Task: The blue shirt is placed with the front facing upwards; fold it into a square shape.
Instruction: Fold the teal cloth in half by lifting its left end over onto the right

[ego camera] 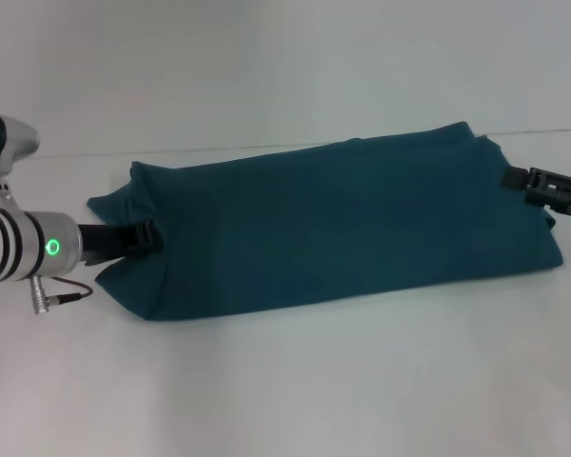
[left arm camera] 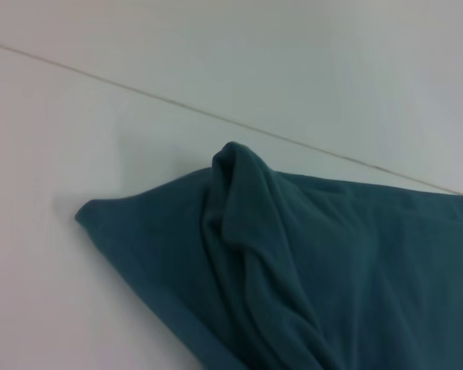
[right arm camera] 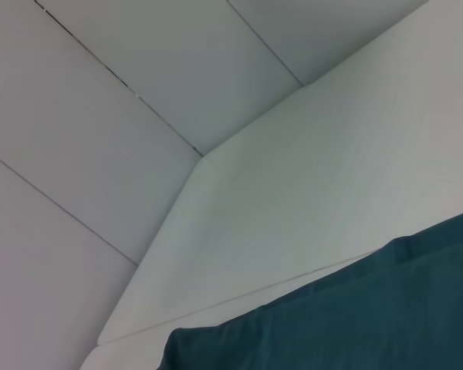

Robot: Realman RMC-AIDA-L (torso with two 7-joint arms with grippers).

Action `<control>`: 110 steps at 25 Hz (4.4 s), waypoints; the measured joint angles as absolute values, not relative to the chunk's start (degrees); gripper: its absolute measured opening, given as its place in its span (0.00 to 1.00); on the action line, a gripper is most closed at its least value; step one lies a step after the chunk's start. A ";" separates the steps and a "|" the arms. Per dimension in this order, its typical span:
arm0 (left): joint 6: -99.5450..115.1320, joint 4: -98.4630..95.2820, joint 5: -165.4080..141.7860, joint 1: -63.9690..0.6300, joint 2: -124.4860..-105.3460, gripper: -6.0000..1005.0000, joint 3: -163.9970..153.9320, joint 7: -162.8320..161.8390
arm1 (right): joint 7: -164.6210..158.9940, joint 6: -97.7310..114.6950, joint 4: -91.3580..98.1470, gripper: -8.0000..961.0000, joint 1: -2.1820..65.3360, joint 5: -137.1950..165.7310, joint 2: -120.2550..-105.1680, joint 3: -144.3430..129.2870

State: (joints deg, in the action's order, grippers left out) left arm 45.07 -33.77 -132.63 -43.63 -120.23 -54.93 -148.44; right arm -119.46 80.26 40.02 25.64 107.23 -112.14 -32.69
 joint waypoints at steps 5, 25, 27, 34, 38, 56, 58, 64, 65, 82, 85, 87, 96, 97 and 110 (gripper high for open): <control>46.06 -38.24 -132.59 -42.01 -120.72 0.06 -54.75 -148.45 | -119.58 80.27 40.01 0.98 25.55 107.23 -112.14 -32.69; 48.00 -38.78 -131.41 -43.20 -123.88 0.06 -57.84 -144.02 | -119.98 79.85 39.63 0.98 26.00 107.26 -112.15 -31.81; 47.82 -38.73 -131.40 -43.06 -123.90 0.06 -57.95 -144.00 | -120.07 79.88 39.68 0.98 26.01 107.27 -112.15 -31.81; 47.89 -39.27 -131.37 -42.67 -123.87 0.06 -57.78 -143.98 | -120.13 80.08 39.53 0.98 25.79 107.24 -112.00 -31.22; 48.13 -42.16 -131.38 -41.12 -123.57 0.06 -56.23 -145.05 | -120.18 80.23 39.53 0.98 25.69 107.22 -111.96 -31.20; 52.50 -40.99 -131.78 -37.08 -117.09 0.06 -45.21 -146.85 | -120.24 79.82 39.46 0.98 26.06 107.54 -111.88 -31.20; 52.37 -40.57 -131.88 -37.03 -116.52 0.06 -45.10 -146.88 | -120.23 79.83 39.46 0.98 26.09 107.56 -111.88 -31.20; 51.50 -38.49 -131.93 -36.94 -114.16 0.06 -44.34 -147.09 | -120.37 80.12 39.46 0.98 25.99 107.58 -111.88 -31.20; 51.40 -38.35 -131.93 -36.93 -113.98 0.06 -44.35 -146.96 | -120.39 80.13 39.46 0.98 25.93 107.58 -111.88 -31.20; 48.68 -39.27 -138.20 -36.79 -111.35 0.06 -43.13 -151.54 | -121.14 80.23 39.46 0.98 25.57 107.86 -111.60 -31.78; 48.61 -39.87 -140.24 -36.82 -111.17 0.06 -41.90 -152.60 | -121.62 80.26 39.46 0.98 25.62 109.06 -111.47 -31.83; 48.60 -40.31 -140.82 -36.79 -111.08 0.06 -41.28 -153.00 | -121.82 80.23 39.46 0.98 25.77 109.96 -111.42 -31.82; 57.63 -48.92 -137.95 -35.78 -113.89 0.06 -40.60 -152.98 | -121.90 79.95 39.46 0.98 25.93 110.31 -111.44 -31.74; 60.19 -51.19 -136.49 -35.76 -114.55 0.06 -40.59 -153.02 | -121.90 79.95 39.46 0.98 25.93 110.31 -111.45 -31.74; 73.79 -55.31 -126.33 -43.97 -119.81 0.06 -41.61 -152.06 | -121.39 79.84 39.46 0.98 25.74 110.30 -111.45 -31.70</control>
